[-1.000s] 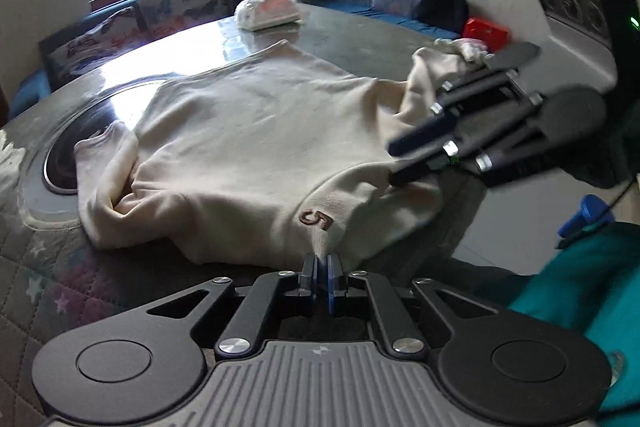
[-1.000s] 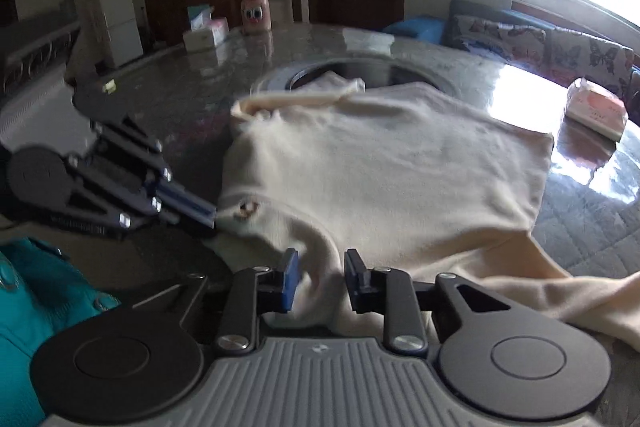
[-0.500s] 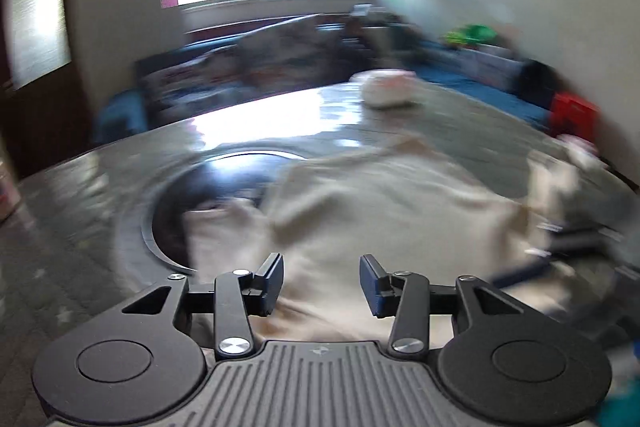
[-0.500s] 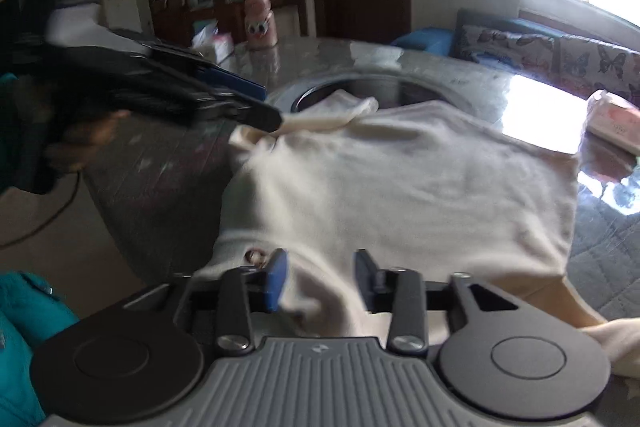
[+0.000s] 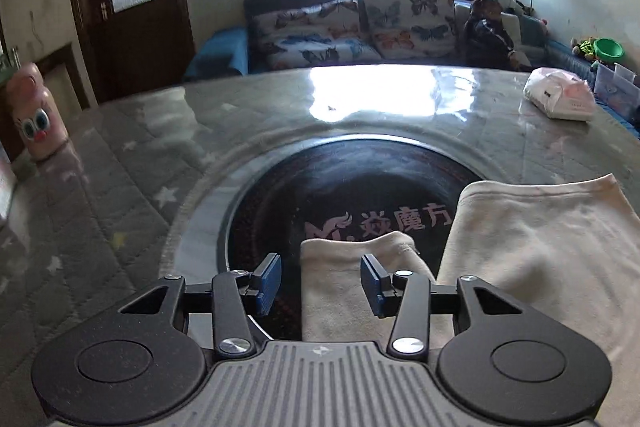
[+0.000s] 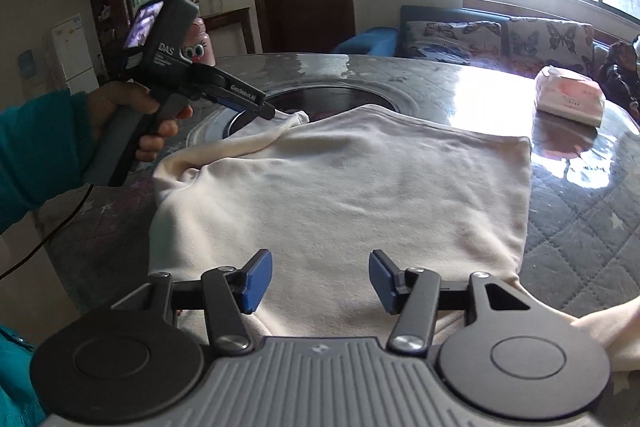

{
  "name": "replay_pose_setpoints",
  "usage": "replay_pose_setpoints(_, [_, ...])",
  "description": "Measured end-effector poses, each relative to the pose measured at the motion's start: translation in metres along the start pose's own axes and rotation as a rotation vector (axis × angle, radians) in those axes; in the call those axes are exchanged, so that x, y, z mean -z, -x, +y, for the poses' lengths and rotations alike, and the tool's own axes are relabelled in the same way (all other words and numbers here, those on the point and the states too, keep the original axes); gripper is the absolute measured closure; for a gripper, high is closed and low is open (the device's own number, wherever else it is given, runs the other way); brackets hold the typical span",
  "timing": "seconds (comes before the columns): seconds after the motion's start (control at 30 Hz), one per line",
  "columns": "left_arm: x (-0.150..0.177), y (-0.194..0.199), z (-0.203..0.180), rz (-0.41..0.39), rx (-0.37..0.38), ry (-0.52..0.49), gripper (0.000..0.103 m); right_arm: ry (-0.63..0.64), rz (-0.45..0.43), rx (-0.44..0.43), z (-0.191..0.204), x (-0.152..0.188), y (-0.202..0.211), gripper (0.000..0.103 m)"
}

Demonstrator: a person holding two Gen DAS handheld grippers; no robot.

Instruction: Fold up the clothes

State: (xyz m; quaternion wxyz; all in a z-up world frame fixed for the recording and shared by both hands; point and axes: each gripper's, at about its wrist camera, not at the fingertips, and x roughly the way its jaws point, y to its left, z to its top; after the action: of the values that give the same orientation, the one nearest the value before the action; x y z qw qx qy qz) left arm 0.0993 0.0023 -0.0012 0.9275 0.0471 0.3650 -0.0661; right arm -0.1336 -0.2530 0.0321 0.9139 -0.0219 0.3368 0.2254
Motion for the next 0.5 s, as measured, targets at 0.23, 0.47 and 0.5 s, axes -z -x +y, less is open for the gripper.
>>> replay_pose_setpoints(0.23, [0.004,-0.003,-0.003,-0.013,0.007,-0.004,0.093,-0.017,0.000,0.012,-0.001,0.000,-0.002,0.041])
replay_pose_setpoints(0.47, [0.009,0.032,0.038,-0.098,-0.070,0.154,0.099,-0.015,-0.008,0.033,0.003,0.001,0.000,0.032])
replay_pose_setpoints(0.5, [0.011,0.041,0.045,-0.118,-0.092,0.172,0.099,-0.017,-0.008,0.039,0.002,0.001,0.000,0.030])
